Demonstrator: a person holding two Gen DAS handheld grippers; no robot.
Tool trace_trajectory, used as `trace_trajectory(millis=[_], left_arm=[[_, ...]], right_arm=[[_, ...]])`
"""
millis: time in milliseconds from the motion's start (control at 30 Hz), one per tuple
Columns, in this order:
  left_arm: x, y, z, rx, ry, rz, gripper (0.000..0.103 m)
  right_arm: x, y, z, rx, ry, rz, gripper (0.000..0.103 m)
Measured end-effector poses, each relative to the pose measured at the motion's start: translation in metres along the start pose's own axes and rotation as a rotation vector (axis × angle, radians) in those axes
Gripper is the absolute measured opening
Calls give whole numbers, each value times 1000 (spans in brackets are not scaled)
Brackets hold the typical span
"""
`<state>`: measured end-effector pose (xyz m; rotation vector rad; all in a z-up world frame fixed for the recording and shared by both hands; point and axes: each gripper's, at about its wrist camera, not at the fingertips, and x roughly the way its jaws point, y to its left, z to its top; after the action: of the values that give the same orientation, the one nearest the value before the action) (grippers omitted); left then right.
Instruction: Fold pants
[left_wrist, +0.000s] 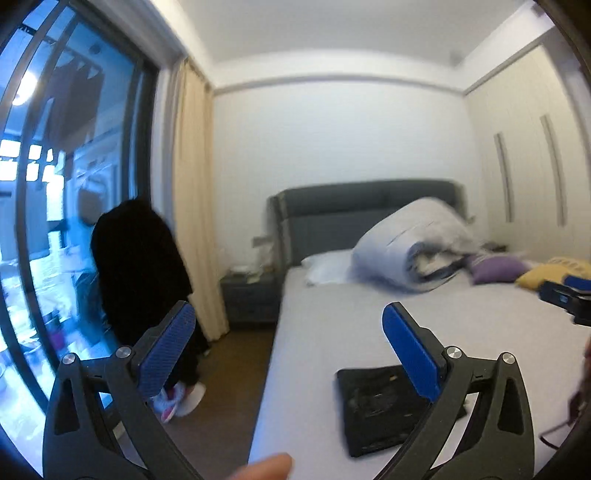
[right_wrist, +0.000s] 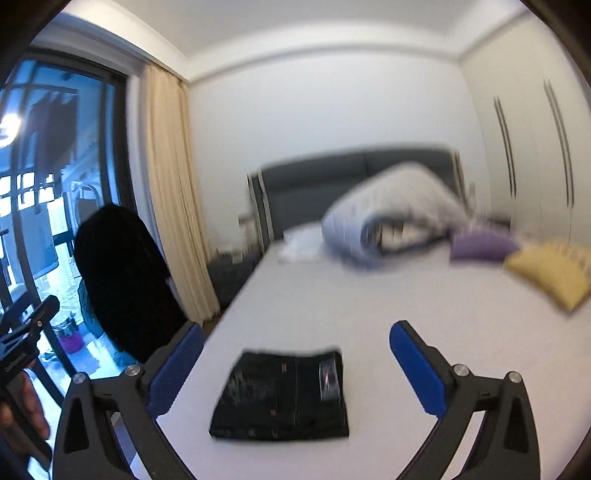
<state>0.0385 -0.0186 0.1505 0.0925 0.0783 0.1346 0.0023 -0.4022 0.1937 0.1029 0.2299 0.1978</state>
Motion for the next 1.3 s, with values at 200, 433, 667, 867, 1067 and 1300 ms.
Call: trace_trajectory(millis=[200, 433, 667, 867, 1067, 1300], left_arm=[[-50, 29, 26, -132, 150, 9, 103], [-35, 9, -19, -88, 425, -37, 103], [18, -17, -87, -81, 592, -94, 103], [64, -35, -147, -69, 718, -106, 103], [88, -53, -186, -32, 791, -110, 103], [88, -60, -189, -19, 798, -123, 103]], right_arm=[[-48, 30, 26, -6, -36, 37, 103], [-45, 46, 8, -50, 73, -6, 103], [-23, 44, -30, -8, 252, -44, 103], [-1, 30, -76, 30, 428, -112, 103], [8, 15, -95, 86, 515, -156, 103], [6, 19, -88, 45, 500, -173, 103]])
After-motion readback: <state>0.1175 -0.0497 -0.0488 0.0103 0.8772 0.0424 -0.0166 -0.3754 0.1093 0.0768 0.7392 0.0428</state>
